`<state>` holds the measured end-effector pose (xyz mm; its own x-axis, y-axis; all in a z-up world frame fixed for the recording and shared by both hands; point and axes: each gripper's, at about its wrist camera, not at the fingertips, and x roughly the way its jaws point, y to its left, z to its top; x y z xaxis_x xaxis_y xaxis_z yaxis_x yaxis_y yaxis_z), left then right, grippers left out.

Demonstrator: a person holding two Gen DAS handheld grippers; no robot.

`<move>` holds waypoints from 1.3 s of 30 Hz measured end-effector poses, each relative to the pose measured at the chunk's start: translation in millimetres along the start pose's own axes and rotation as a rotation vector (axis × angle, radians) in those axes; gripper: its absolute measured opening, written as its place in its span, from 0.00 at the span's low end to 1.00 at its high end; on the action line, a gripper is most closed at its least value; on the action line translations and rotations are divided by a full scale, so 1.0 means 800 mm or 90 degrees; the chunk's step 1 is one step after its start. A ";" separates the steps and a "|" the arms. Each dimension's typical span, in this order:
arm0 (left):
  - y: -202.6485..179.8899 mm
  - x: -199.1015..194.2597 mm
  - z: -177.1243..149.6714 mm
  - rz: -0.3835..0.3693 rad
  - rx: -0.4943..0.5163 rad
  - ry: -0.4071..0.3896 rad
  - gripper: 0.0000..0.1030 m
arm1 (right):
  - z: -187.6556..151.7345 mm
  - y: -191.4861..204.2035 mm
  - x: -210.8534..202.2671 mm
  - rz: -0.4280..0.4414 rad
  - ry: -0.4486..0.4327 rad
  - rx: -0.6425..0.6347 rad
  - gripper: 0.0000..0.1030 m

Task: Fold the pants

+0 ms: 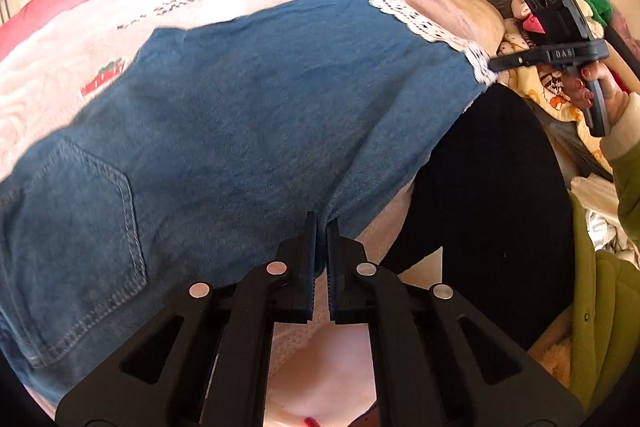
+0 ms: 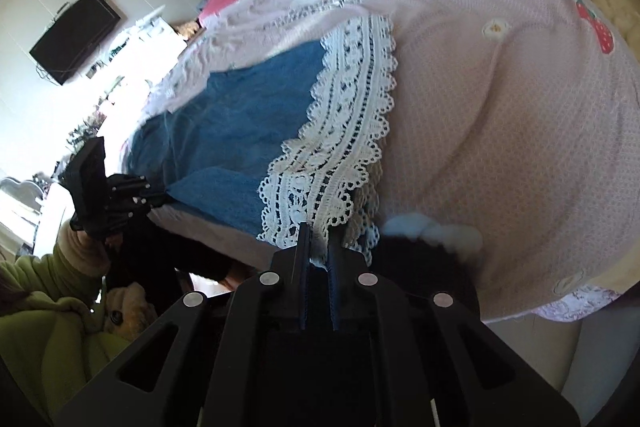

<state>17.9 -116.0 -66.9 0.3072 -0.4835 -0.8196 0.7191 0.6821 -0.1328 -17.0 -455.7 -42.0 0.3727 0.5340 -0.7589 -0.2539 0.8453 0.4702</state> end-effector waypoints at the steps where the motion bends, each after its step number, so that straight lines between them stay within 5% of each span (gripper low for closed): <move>1: 0.001 0.001 0.000 -0.001 -0.002 -0.001 0.00 | -0.002 0.001 0.004 -0.009 0.012 -0.004 0.07; 9: 0.005 -0.004 -0.012 -0.009 -0.023 -0.012 0.06 | 0.000 0.003 0.029 -0.076 0.054 0.022 0.14; 13: 0.010 -0.028 -0.023 -0.008 -0.037 -0.034 0.32 | 0.004 0.012 -0.002 -0.114 0.005 0.023 0.45; 15: 0.016 -0.043 -0.029 -0.009 -0.055 -0.052 0.35 | 0.005 0.016 -0.023 -0.122 -0.032 0.026 0.45; 20: 0.053 -0.088 -0.043 0.050 -0.143 -0.111 0.46 | 0.015 0.044 -0.048 -0.098 -0.104 0.003 0.47; 25: 0.103 -0.098 -0.048 0.153 -0.245 -0.105 0.55 | 0.035 0.086 -0.001 -0.041 -0.074 -0.070 0.48; 27: 0.123 -0.096 -0.058 0.179 -0.295 -0.092 0.55 | 0.043 0.090 0.032 -0.042 -0.037 -0.079 0.48; 30: 0.144 -0.095 -0.069 0.140 -0.326 -0.102 0.52 | 0.046 0.074 0.069 -0.078 0.020 -0.054 0.48; 34: 0.157 -0.098 -0.075 0.128 -0.329 -0.103 0.38 | 0.039 0.034 0.058 -0.064 -0.007 0.007 0.38; 39: 0.172 -0.103 -0.083 0.105 -0.357 -0.119 0.30 | 0.033 0.039 0.065 -0.075 0.003 -0.022 0.49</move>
<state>50.7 54.0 -54.8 0.5277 -0.4002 -0.7492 0.2312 0.9164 -0.3267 18.3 -401.1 -54.6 0.3972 0.4302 -0.8106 -0.2394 0.9013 0.3611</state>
